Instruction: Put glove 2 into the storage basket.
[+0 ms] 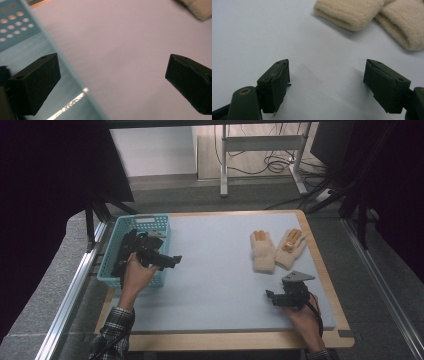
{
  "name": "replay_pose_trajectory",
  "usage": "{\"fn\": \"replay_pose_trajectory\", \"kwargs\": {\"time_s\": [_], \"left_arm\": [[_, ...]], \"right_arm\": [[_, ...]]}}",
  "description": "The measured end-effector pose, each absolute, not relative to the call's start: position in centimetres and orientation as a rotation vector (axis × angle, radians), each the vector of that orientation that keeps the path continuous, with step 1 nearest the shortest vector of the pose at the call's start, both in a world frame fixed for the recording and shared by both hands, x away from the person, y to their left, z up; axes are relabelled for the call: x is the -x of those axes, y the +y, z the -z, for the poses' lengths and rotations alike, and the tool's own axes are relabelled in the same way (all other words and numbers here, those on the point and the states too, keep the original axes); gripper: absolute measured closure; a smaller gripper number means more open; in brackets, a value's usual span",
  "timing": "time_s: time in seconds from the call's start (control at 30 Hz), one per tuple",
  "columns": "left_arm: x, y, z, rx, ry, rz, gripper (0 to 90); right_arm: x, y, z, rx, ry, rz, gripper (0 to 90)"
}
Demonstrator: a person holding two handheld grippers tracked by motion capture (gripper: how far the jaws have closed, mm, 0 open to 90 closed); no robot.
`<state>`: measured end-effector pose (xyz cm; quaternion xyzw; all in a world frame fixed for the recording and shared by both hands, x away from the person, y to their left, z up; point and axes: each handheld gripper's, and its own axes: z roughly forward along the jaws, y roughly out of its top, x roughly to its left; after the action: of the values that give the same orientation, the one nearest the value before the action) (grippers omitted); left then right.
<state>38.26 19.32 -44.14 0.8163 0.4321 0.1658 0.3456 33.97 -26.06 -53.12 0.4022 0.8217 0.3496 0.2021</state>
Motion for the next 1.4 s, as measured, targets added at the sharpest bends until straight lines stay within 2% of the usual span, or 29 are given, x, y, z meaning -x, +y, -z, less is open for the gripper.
{"fn": "replay_pose_trajectory", "kwargs": {"time_s": [0.37,0.6,0.8,1.1,1.17,1.4], "left_arm": [[-34.7,15.1,46.3,-2.102,0.979,-0.316,0.6],[-33.2,12.7,49.1,-2.142,0.943,-0.315,0.2],[-31.8,12.6,52.0,-2.160,0.970,-0.320,0.2],[-30.3,13.5,54.6,-2.204,1.042,-0.409,0.1],[-30.4,13.9,54.9,-2.158,1.063,-0.366,0.0],[-30.4,13.9,54.9,-2.158,1.066,-0.373,1.4]], "right_arm": [[-34.0,-26.1,53.1,-1.123,2.294,-0.975,20.5],[-34.0,-26.1,53.1,-1.122,2.293,-0.975,20.4],[-34.0,-26.1,53.1,-1.124,2.293,-0.977,20.4],[-34.0,-26.1,53.1,-1.133,2.297,-0.983,21.2],[-34.0,-26.2,53.1,-1.138,2.292,-0.984,22.6],[-34.5,-26.3,52.4,-1.166,2.331,-1.035,34.1]]}}
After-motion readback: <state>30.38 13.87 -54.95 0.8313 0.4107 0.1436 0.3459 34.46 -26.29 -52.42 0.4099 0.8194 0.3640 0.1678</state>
